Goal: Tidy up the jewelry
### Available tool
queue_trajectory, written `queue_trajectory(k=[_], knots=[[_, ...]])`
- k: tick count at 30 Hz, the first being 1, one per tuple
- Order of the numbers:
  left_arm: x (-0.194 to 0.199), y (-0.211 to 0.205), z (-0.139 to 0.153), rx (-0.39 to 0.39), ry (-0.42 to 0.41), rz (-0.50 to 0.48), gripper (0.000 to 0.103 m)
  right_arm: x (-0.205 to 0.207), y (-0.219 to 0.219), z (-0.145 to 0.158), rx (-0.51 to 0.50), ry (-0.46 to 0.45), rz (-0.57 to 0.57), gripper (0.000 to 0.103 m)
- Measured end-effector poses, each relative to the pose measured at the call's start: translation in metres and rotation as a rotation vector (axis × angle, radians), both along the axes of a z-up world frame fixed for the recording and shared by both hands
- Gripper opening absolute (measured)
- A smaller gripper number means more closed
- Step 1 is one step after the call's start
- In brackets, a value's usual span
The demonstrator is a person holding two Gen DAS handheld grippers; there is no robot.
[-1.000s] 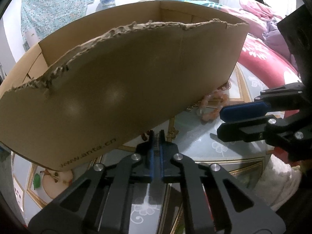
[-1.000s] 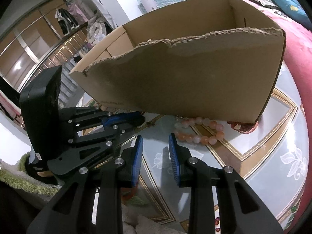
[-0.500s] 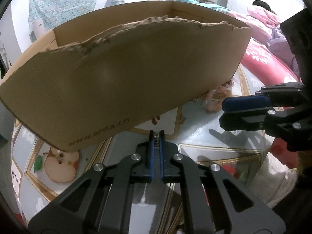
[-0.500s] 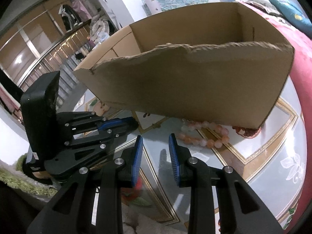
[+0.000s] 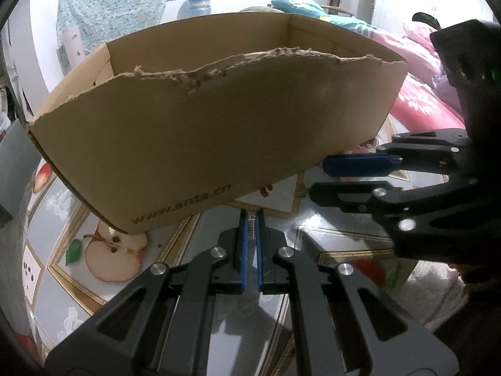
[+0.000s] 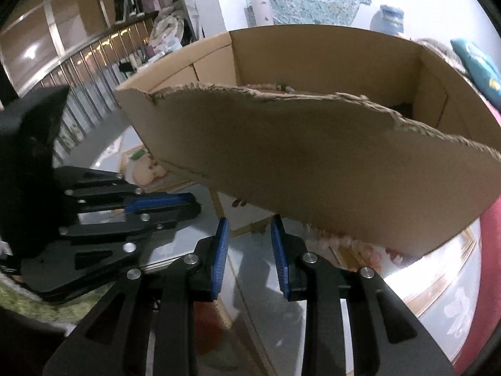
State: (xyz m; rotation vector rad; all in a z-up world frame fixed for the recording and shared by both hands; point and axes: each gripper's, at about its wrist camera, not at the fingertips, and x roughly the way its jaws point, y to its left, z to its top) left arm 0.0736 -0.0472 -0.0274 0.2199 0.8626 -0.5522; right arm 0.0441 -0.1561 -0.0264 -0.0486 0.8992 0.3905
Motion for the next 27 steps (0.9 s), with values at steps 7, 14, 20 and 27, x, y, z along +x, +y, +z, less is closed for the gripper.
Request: queue_trajectory(k=[7,14,20,27], knots=[[0.003,0.000,-0.002,0.000,0.006,0.003,0.004,0.006,0.005,-0.015,-0.061,0.002,0.009,0.024],[0.003,0.000,0.000,-0.001,0.004,0.002,0.004,0.008,0.002,-0.013,-0.068,0.011,0.022,0.009],[0.004,0.000,0.000,0.001,0.006,0.003,0.004,0.010,-0.002,-0.014,-0.027,0.027,0.006,0.009],[0.004,-0.002,0.001,0.008,0.007,0.009,0.004,0.005,-0.006,-0.009,-0.008,0.026,0.003,0.009]])
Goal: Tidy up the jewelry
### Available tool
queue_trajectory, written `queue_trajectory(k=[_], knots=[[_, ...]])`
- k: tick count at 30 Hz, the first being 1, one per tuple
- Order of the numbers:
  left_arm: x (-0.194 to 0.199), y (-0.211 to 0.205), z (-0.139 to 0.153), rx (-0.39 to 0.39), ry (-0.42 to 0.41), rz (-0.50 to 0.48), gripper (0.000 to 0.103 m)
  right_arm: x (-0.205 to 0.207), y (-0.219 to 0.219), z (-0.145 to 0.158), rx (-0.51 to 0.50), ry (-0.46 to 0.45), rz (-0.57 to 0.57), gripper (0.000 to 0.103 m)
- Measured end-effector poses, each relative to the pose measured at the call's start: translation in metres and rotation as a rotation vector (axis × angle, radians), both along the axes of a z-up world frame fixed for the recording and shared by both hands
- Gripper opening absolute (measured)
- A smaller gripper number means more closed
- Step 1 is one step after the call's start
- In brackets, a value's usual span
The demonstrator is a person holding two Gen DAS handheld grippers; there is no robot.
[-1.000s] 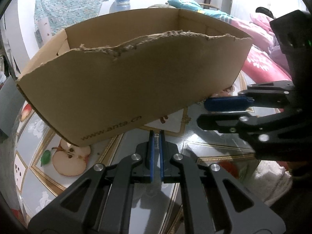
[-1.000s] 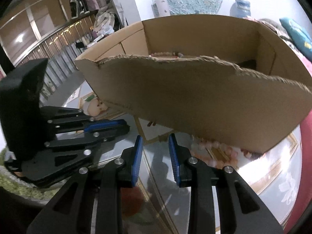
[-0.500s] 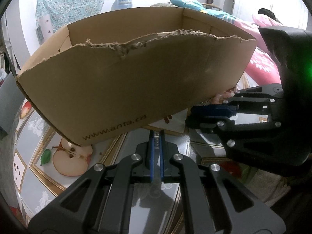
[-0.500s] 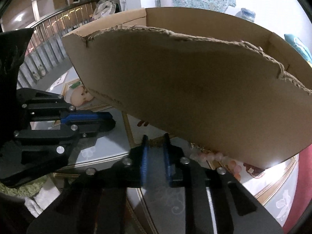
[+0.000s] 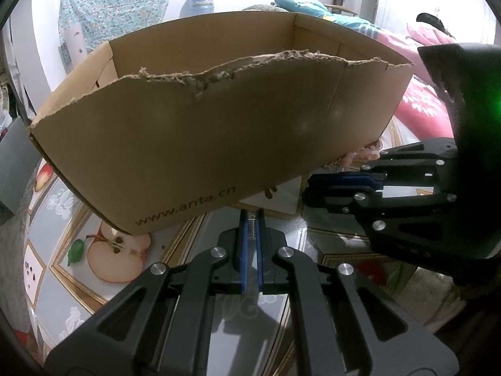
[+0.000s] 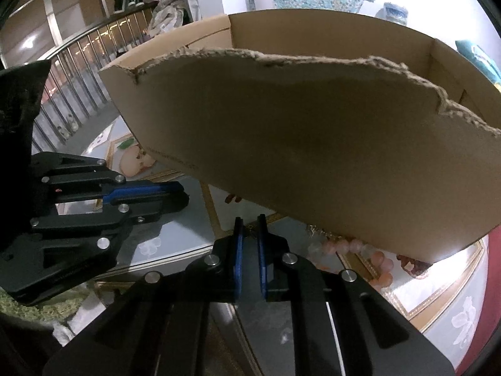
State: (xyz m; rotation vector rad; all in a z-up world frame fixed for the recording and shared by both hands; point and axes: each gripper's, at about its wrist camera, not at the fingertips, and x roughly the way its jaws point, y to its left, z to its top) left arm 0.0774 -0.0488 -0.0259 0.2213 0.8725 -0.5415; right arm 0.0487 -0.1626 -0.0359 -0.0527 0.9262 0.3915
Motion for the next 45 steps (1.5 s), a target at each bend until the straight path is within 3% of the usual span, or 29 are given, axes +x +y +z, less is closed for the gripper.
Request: queue_trajectory(k=[25,45], knots=[[-0.008,-0.008,0.007,0.096,0.004,0.036,0.004,-0.011,-0.004,0.009,0.032,-0.024,-0.029,0.009],[-0.014,-0.007,0.015,0.110,-0.015,0.048,0.004,-0.020,-0.005,0.018,0.038,-0.051,-0.020,0.009]])
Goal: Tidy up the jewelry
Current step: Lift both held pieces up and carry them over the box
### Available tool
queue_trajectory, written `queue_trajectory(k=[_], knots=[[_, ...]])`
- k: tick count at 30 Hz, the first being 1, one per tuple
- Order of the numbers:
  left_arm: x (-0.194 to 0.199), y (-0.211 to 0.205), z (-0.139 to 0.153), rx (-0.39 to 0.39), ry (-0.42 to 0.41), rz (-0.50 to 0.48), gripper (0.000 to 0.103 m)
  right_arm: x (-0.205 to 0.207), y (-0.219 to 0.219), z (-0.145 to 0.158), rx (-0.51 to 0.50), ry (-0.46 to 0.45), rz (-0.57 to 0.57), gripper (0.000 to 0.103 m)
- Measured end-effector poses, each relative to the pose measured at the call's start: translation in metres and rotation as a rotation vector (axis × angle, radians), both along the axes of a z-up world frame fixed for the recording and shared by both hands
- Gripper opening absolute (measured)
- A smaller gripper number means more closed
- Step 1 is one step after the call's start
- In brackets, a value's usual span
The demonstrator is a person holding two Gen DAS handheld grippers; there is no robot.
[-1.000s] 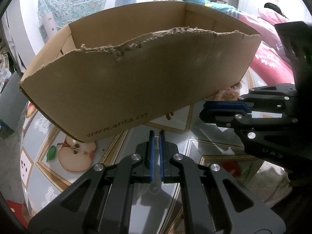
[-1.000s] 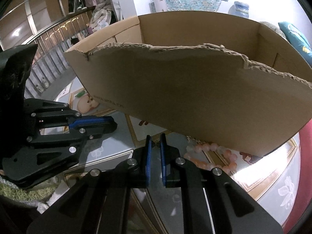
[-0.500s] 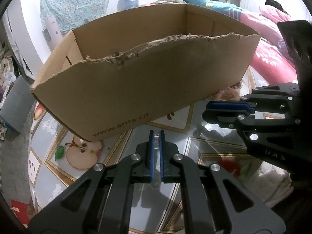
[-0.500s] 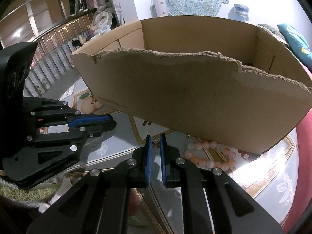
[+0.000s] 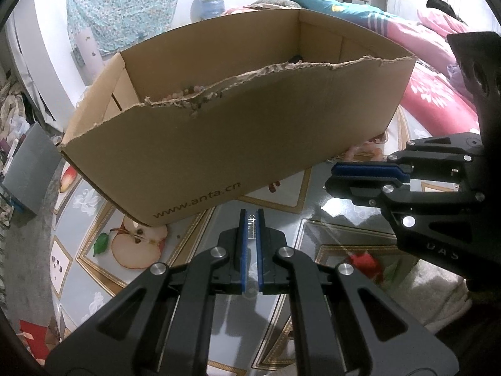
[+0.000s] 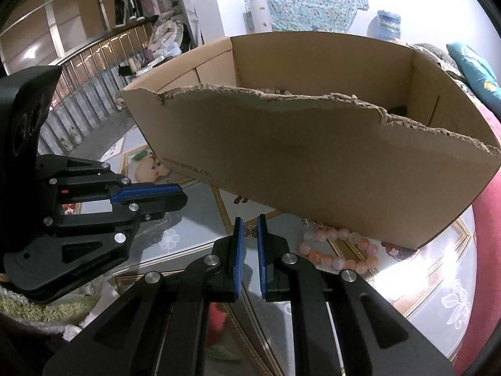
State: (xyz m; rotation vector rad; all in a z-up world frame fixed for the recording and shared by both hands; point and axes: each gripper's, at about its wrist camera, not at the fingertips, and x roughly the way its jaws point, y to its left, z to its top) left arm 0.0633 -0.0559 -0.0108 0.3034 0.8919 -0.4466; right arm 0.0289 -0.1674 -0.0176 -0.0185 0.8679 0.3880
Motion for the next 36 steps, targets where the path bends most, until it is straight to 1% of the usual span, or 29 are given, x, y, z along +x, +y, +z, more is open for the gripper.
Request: queue_trajectory(k=[19,36], knots=[[-0.003,-0.004,0.006,0.010,-0.012,0.002,0.004,-0.006,-0.005,0.007,0.012,-0.018,-0.004,0.009],[-0.015,-0.007,0.019,-0.013,-0.044,-0.017,0.004,-0.018,-0.009,0.017,0.023,-0.047,-0.025,0.009]])
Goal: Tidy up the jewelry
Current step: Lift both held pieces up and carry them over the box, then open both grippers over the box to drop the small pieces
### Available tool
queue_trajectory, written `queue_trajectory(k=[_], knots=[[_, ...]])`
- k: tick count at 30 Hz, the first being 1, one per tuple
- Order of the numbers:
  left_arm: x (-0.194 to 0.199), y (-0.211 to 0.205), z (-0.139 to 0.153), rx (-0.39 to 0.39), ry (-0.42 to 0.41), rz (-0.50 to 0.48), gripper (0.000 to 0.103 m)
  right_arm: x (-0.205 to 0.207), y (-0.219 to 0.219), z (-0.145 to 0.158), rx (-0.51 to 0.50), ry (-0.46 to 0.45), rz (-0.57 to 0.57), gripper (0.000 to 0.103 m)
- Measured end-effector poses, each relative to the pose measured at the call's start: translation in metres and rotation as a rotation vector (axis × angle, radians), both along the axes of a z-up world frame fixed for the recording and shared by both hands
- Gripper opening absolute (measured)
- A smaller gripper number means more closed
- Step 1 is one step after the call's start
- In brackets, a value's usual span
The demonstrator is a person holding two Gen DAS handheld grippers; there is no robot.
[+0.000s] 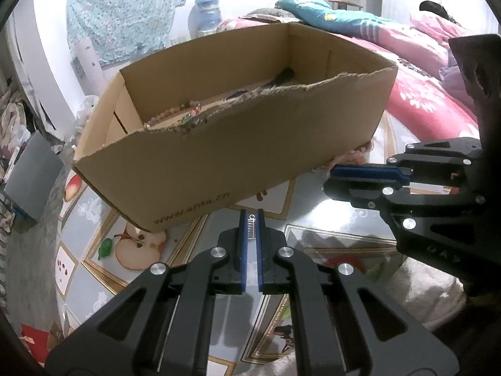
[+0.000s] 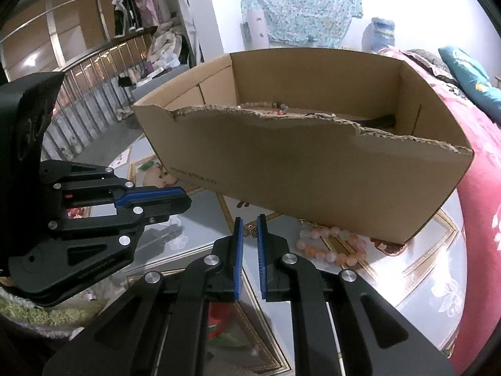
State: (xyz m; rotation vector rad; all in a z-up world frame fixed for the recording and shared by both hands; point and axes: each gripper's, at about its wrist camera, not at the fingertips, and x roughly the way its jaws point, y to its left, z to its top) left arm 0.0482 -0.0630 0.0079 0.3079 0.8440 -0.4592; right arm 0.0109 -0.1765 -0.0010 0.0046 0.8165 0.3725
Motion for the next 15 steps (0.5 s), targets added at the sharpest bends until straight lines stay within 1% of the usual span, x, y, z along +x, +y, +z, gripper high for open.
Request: queue_trajectory(k=[9,12,15], knots=[[-0.015,-0.003,0.021,-0.013,-0.041,-0.023,0.004,-0.013,-0.007,0.012,0.035,-0.039,-0.004,0.009],[-0.022,-0.004,0.033,-0.026,-0.060,-0.039,0.004,-0.019,-0.010,0.021,0.050,-0.058,-0.001,0.009],[-0.026,-0.005,0.048,-0.055,-0.079,-0.057,0.004,-0.024,-0.013,0.033,0.064,-0.082,0.002,0.009]])
